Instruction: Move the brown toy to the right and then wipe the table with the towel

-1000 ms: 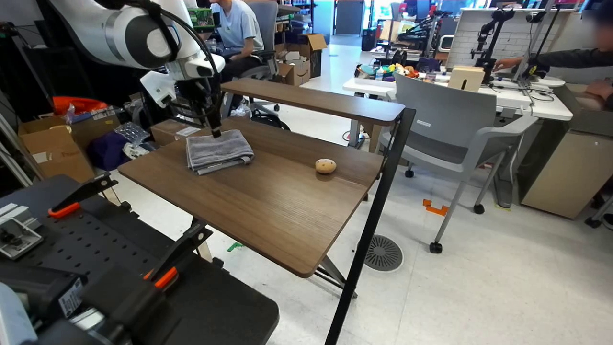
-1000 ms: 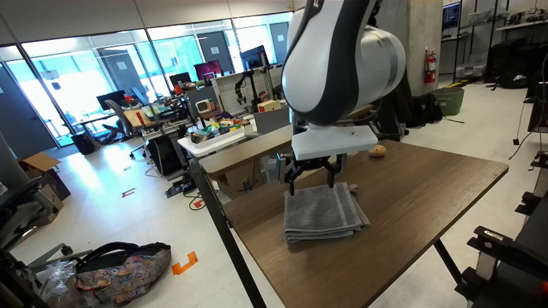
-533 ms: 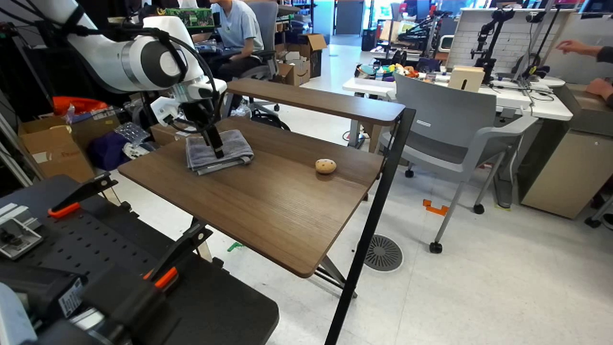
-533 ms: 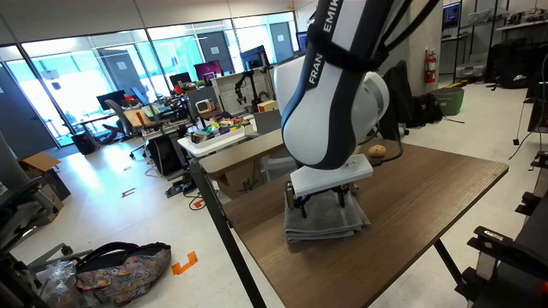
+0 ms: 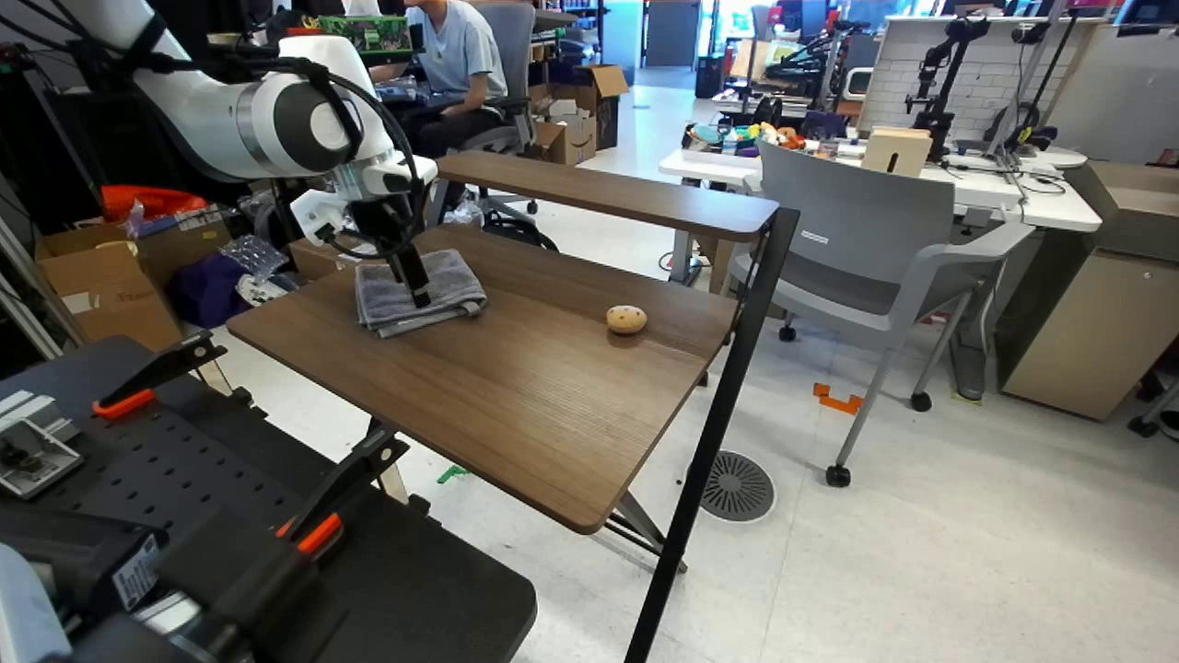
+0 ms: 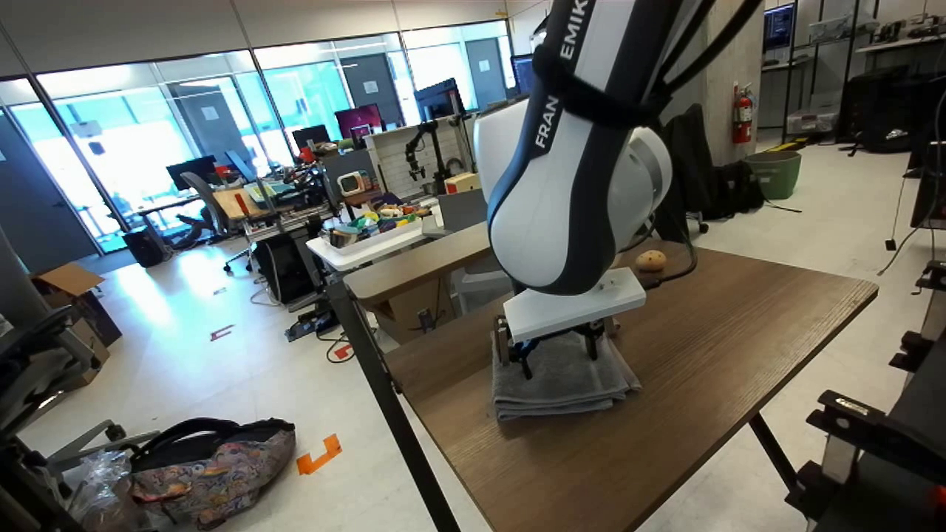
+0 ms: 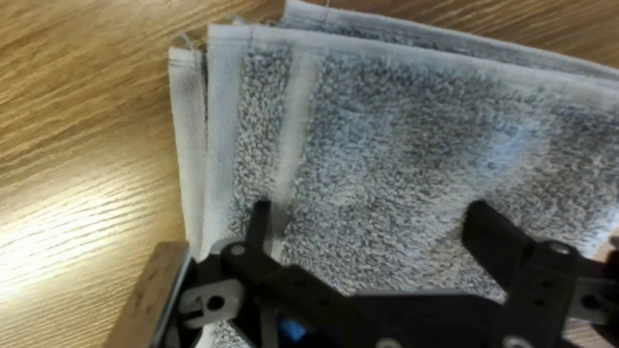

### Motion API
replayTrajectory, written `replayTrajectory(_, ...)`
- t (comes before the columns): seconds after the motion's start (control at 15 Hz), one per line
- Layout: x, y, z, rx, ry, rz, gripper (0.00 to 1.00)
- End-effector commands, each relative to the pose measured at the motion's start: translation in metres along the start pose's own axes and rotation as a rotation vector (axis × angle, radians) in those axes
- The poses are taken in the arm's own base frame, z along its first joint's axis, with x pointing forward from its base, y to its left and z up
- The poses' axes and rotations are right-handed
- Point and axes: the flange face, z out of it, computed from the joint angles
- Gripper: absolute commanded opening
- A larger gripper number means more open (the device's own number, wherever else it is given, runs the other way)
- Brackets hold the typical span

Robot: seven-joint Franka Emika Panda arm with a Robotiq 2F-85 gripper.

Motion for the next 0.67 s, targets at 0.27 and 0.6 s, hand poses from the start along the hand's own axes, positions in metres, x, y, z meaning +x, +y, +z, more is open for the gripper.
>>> replayTrajectory(0.27,-0.067,-0.047,0.044,0.057,-0.195,-0.268,1.00)
replayTrajectory(0.6,-0.067,-0.011,0.040,-0.055,-0.257,-0.314,1.00)
